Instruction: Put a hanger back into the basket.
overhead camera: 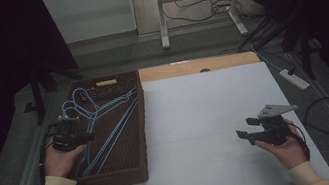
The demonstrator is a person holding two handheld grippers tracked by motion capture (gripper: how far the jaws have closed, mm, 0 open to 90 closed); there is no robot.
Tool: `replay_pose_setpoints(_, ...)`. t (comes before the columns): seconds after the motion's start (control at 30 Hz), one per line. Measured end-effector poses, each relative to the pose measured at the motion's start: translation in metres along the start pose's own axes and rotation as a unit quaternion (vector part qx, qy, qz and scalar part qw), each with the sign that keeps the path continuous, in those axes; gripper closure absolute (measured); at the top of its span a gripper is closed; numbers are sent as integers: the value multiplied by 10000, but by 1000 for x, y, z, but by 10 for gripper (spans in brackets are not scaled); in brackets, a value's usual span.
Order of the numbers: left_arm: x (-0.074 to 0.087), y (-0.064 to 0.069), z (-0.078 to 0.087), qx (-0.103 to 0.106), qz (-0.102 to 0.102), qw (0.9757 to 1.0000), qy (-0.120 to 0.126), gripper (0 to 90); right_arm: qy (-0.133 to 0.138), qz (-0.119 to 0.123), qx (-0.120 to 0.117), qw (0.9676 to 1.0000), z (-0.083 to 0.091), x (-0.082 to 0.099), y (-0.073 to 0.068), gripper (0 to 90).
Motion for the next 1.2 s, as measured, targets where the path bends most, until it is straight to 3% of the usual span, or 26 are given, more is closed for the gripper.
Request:
replay_pose_setpoints(0.1, 1, -1, -4, -86, -20, 9999, -121, 845, -4, 0, 0, 10000, 0, 0, 0, 365)
replay_pose_setpoints(0.13, 1, -2, -3, -190, -40, 9997, -121, 833, -6, -1, -3, 10000, 0, 0, 0, 365)
replay_pose_setpoints(0.27, -1, -2, -1, -273, -52, 9996, -18, 802, -31, 4, 7, 10000, -1, 0, 0, 362)
replay_pose_setpoints(0.43, -5, -2, 8, -611, -97, 9975, 340, 598, -44, 15, 7, 10000, -1, 1, 0, 360)
replay_pose_setpoints(0.53, -8, 3, 14, -605, -191, 9962, 591, 518, -29, 6, 1, 10000, -1, 0, 0, 359)
replay_pose_setpoints(0.6, -11, 8, 19, -487, -270, 9951, 819, 473, -35, 14, 6, 10000, -1, 0, 0, 359)
replay_pose_setpoints(0.77, -14, 22, 36, -237, -423, 9890, 1401, 377, -42, 19, 17, 10000, -1, 0, 0, 359)
replay_pose_setpoints(0.9, -15, 35, 47, -34, -602, 9820, 1792, 365, -12, 19, -6, 10000, -1, 0, -1, 358)
replay_pose_setpoints(1.2, -10, 67, 59, 228, -933, 9699, 2237, 338, 14, 25, -10, 10000, 2, 1, -4, 334)
Point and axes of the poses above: each handheld gripper's, and its own axes: z roughly backward along the jaws, x roughly out of its underside, y roughly to its right, the point moved 6 cm from there along -z, roughly forward along the jaws, and after that the axes turned 14 degrees about -z, right-handed, at the moved point
